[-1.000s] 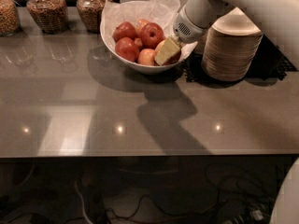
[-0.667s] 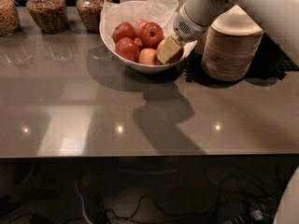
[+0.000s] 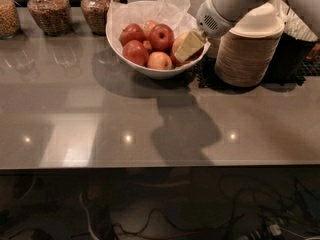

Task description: Pick apple from white bowl

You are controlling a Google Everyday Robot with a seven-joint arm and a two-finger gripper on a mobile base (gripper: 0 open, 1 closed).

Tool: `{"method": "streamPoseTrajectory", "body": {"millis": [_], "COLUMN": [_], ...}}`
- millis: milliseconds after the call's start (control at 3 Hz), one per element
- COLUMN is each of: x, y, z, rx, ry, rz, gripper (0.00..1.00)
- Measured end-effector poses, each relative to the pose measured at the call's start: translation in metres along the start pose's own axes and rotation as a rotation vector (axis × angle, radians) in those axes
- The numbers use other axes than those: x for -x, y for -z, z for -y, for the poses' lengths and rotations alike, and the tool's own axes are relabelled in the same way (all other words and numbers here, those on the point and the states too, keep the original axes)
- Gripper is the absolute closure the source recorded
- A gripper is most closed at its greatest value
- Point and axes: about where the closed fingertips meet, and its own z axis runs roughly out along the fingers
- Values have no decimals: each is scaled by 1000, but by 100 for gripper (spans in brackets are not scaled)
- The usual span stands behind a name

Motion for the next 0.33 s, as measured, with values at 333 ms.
{"method": "streamPoseTrajectory", "body": {"millis": [333], "x": [-3], "y": [27], "z": [2], "rx": [18], "ry": [57], "rz": [113], "gripper": [100]}}
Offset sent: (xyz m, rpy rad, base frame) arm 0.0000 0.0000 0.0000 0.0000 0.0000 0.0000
